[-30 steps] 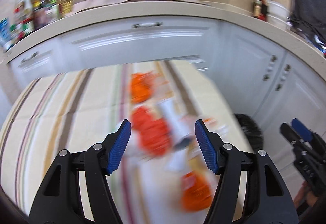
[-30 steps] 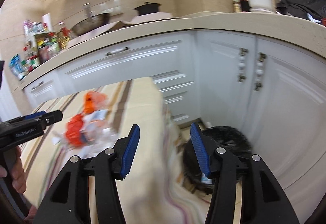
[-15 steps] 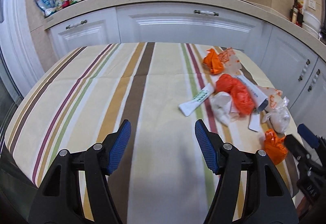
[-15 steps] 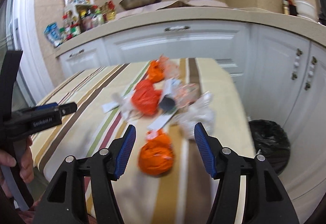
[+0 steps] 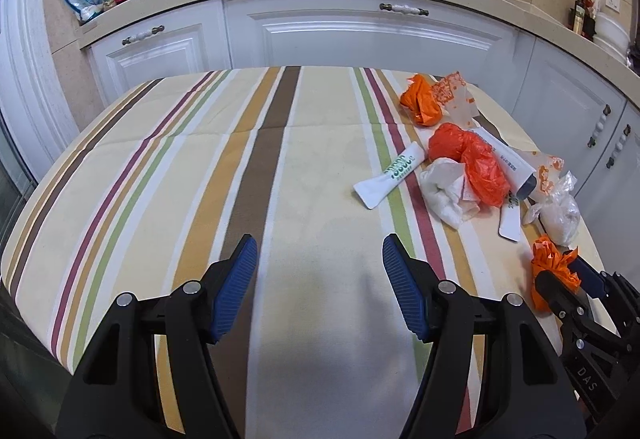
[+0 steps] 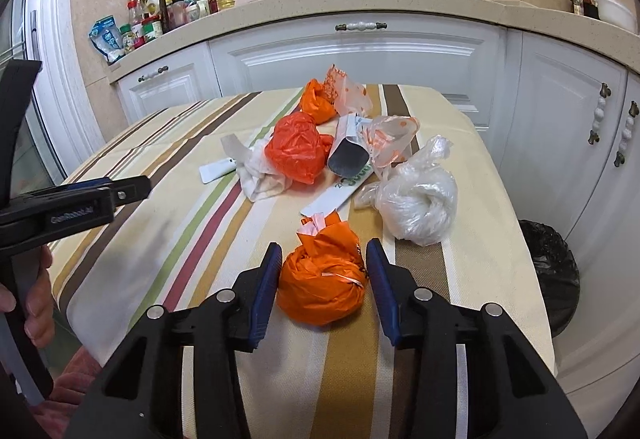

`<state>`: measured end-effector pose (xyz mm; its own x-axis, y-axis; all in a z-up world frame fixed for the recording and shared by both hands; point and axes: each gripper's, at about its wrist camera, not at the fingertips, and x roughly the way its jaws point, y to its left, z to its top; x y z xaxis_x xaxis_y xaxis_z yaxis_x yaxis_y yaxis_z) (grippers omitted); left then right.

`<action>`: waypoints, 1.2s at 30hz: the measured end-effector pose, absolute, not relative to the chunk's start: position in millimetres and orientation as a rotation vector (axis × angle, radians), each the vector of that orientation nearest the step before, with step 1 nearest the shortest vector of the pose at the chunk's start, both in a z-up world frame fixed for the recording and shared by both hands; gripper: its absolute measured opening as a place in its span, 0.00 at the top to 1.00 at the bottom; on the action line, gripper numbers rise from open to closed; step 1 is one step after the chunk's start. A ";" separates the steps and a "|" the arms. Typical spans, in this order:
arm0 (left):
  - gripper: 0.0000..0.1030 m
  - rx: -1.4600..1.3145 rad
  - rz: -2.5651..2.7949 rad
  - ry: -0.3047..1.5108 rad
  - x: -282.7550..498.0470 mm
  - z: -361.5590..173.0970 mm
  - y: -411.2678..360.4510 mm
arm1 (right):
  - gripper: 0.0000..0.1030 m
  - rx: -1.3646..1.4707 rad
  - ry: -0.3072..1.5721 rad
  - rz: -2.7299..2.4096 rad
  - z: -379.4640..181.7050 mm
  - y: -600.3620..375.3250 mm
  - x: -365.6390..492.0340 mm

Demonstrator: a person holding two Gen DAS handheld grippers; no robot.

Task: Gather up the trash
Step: 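Lift the orange bag with the right tool while the left tool grasps the small white green-print tube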

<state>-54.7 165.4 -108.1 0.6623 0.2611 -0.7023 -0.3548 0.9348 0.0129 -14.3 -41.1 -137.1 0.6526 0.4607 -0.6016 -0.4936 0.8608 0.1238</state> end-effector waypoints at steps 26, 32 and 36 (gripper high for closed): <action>0.38 -0.039 0.311 0.811 18.5 -117.0 143.4 | 0.58 0.020 0.579 0.333 -103.0 -127.2 33.5; 0.38 -0.028 0.314 0.848 38.2 -122.0 147.1 | 0.58 0.043 0.573 0.295 -98.8 -145.2 53.6; 0.38 -0.030 0.303 0.868 41.2 -125.0 150.7 | 0.58 0.059 0.571 0.275 -97.1 -155.5 61.1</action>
